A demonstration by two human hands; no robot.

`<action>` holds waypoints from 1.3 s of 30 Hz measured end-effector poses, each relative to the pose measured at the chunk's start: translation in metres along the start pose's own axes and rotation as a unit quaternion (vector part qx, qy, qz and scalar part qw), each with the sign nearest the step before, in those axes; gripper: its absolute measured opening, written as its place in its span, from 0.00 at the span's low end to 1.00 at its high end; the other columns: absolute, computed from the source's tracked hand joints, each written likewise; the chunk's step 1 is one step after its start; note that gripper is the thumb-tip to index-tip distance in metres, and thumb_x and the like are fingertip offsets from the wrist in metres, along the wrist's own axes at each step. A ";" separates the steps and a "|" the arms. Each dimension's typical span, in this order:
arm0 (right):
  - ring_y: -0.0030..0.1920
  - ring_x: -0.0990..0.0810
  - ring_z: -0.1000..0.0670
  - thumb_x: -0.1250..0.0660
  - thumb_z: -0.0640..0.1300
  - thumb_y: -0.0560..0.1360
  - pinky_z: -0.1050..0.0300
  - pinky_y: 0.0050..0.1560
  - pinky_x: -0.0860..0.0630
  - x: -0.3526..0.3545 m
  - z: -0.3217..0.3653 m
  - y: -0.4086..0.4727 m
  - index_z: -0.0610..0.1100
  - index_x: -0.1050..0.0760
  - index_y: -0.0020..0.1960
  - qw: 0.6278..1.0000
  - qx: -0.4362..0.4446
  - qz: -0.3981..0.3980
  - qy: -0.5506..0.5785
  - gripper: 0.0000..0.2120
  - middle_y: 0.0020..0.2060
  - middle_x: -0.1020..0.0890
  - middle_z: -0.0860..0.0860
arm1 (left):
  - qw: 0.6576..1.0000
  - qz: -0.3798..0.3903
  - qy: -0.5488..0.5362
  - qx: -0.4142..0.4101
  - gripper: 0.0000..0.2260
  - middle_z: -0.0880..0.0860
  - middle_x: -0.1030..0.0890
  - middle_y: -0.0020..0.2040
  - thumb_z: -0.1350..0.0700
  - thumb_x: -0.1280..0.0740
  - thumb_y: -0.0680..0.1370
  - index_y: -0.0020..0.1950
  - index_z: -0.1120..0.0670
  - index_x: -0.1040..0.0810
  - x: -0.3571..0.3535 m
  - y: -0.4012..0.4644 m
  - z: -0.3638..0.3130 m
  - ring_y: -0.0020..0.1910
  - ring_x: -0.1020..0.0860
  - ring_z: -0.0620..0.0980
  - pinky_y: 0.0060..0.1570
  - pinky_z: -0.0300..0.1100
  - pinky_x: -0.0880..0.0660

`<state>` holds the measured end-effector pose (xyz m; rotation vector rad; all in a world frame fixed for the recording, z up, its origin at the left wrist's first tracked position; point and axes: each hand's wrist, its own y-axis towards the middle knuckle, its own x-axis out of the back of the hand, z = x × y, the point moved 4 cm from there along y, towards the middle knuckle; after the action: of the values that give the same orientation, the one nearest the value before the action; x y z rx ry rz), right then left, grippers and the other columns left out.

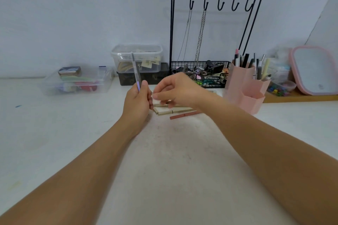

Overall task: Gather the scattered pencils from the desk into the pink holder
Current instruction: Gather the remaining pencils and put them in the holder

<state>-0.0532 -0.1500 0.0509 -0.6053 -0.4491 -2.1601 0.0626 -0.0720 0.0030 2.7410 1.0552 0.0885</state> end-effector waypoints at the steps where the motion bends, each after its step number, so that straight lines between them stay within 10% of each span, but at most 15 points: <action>1: 0.39 0.16 0.55 0.25 0.42 0.74 0.63 0.40 0.21 0.013 -0.002 0.001 0.40 0.17 0.51 0.996 0.007 -0.014 -0.090 0.08 0.43 0.14 0.49 | 1.000 -0.008 0.005 0.001 0.17 0.54 0.25 0.35 0.49 0.46 0.87 0.43 0.55 0.30 0.000 -0.001 -0.001 0.33 0.26 0.49 0.35 0.45 0.25; 5: 0.46 0.18 0.55 0.25 0.46 0.74 0.63 0.47 0.25 0.050 -0.021 0.001 0.44 0.16 0.56 0.956 -0.045 0.050 -0.287 0.12 0.50 0.15 0.52 | 1.000 -0.014 -0.014 0.014 0.15 0.49 0.32 0.30 0.47 0.44 0.86 0.43 0.53 0.33 0.002 -0.001 -0.001 0.26 0.36 0.46 0.22 0.38 0.38; 26: 0.39 0.24 0.54 0.25 0.43 0.74 0.63 0.40 0.27 0.058 -0.040 0.004 0.42 0.19 0.50 0.944 -0.063 0.023 -0.323 0.07 0.38 0.21 0.54 | 0.992 -0.015 -0.069 0.101 0.15 0.47 0.34 0.28 0.48 0.35 0.83 0.39 0.52 0.28 0.004 -0.002 -0.001 0.25 0.40 0.45 0.24 0.38 0.42; 31: 0.35 0.20 0.50 0.29 0.36 0.77 0.56 0.42 0.20 0.066 -0.014 -0.002 0.39 0.20 0.53 0.997 -0.036 -0.055 -0.042 0.06 0.40 0.15 0.42 | 0.985 0.024 -0.123 0.115 0.17 0.49 0.38 0.28 0.46 0.37 0.83 0.38 0.52 0.28 0.001 -0.002 -0.002 0.25 0.43 0.46 0.24 0.38 0.47; 39: 0.39 0.16 0.49 0.30 0.34 0.77 0.61 0.40 0.17 0.012 0.002 0.003 0.36 0.21 0.50 0.967 -0.028 -0.018 0.253 0.03 0.41 0.16 0.41 | 0.988 0.086 -0.103 0.070 0.06 0.50 0.32 0.30 0.64 0.37 0.73 0.41 0.53 0.27 -0.002 -0.003 -0.001 0.25 0.37 0.45 0.21 0.34 0.41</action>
<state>-0.0565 -0.1580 0.0599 -0.0590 -0.1212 -2.2629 0.0587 -0.0712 0.0038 2.8844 0.7965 -0.2475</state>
